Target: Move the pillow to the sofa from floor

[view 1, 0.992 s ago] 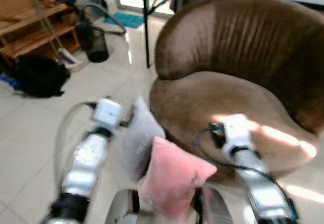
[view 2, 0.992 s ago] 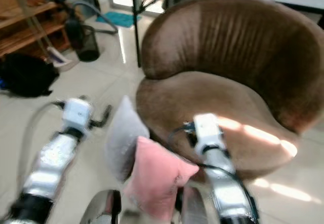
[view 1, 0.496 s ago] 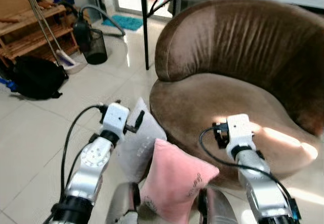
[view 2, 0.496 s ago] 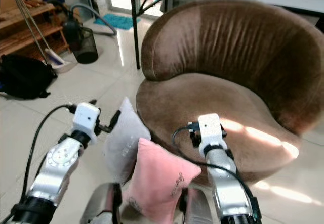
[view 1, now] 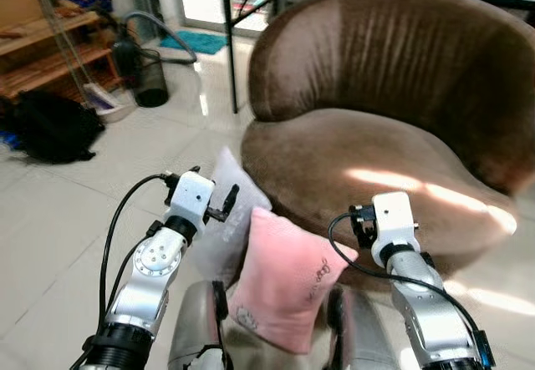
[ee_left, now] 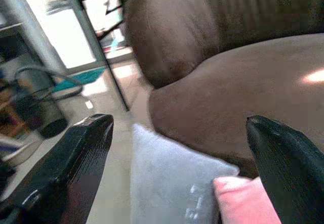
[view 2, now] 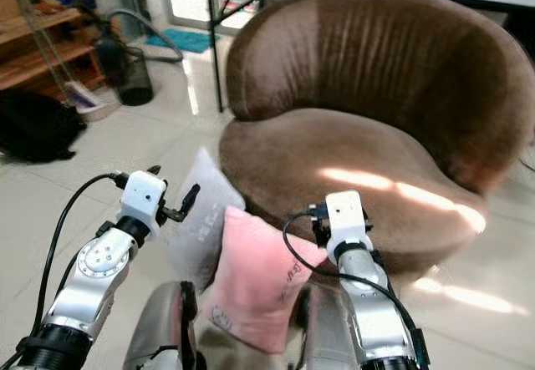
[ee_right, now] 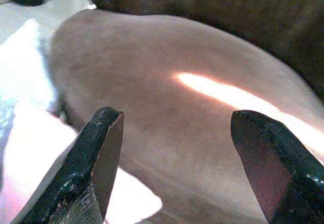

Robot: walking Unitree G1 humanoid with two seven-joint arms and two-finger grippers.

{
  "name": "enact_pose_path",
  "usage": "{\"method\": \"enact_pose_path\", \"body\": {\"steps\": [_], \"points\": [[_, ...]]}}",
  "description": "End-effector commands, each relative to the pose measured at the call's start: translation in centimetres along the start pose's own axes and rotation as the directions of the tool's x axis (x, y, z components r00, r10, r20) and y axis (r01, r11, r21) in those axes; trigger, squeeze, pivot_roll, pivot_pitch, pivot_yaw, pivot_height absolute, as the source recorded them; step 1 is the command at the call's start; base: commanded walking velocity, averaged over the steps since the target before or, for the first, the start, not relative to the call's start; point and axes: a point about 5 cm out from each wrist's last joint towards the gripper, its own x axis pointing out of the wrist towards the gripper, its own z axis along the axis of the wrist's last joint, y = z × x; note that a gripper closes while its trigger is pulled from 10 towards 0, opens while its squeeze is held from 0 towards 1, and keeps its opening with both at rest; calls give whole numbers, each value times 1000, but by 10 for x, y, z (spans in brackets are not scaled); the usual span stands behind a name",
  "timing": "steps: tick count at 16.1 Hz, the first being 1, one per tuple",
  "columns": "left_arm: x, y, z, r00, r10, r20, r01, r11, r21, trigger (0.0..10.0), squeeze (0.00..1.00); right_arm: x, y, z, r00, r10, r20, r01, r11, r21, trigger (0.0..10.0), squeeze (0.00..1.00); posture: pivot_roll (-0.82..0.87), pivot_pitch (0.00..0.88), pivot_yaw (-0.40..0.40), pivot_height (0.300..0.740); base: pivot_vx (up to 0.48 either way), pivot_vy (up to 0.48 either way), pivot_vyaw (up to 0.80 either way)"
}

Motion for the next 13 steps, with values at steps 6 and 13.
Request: {"method": "enact_pose_path", "body": {"steps": [6,13], "points": [[0,3,-7,999,30,-21,-31,998,-57,10000,0,2,2,1,1000,9,-8,-9,1000,5,10000,0,-42,0,36,546,0,0,0],[-10,10,-17,998,22,-64,-23,1000,-17,10000,0,11,11,-12,996,53,-75,-46,994,98,10000,0,-19,0,43,546,0,0,0]]}}
